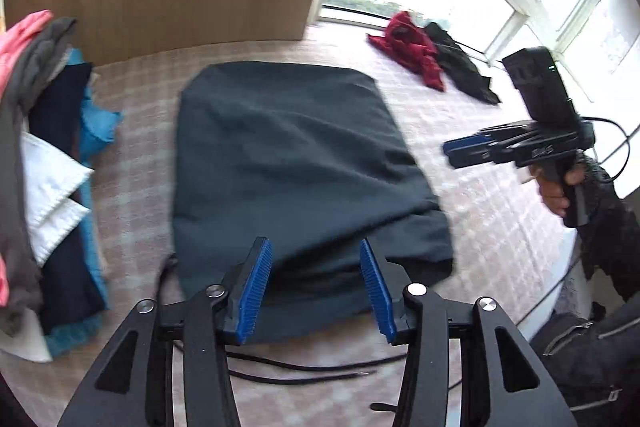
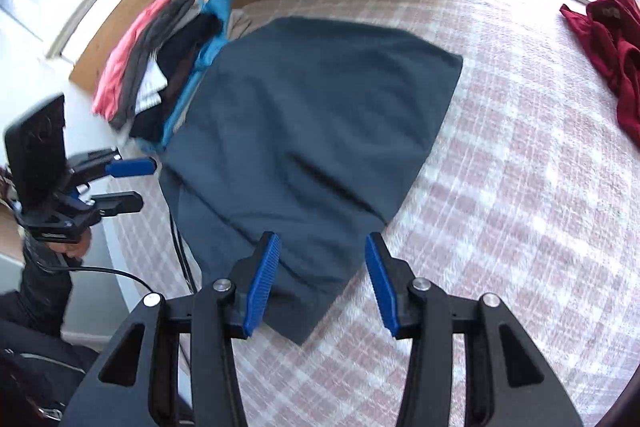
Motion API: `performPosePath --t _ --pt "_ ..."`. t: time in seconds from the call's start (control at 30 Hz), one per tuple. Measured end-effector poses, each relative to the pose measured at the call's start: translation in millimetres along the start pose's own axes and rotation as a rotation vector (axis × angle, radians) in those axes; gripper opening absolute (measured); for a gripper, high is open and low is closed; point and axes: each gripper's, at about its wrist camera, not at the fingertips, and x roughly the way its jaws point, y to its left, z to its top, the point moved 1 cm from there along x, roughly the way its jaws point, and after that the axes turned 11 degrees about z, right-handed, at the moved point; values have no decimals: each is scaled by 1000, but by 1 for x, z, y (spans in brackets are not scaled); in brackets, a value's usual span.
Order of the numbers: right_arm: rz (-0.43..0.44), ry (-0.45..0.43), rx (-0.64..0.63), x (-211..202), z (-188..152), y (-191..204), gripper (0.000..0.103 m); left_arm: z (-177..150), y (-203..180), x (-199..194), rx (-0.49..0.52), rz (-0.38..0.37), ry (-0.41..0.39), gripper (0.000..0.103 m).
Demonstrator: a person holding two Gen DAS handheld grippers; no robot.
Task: Fold clothes
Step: 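Move the open left gripper to the folded pants edge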
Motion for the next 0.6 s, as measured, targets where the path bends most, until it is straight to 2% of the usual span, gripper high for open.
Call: performPosePath --t 0.07,0.17,0.23,0.33,0.4,0.43,0.47,0.6 --pt "-25 34 -46 9 -8 4 45 -3 -34 8 84 -9 19 46" --pt "-48 69 -78 13 -11 1 45 -9 -83 21 261 28 22 46" --pt "-16 67 -44 7 -8 -9 45 -15 -109 32 393 44 25 46" --pt "56 20 24 -9 1 -24 45 -19 -133 49 553 120 42 45" --pt "71 -5 54 -15 7 -30 45 -17 -139 58 595 117 47 34" --pt "72 -3 63 -14 10 -32 45 -15 -140 61 594 112 54 13" --pt "79 5 74 -12 11 -35 45 -14 -140 64 593 106 61 5" --pt "113 37 132 8 15 -45 45 -9 -138 56 563 41 72 5"
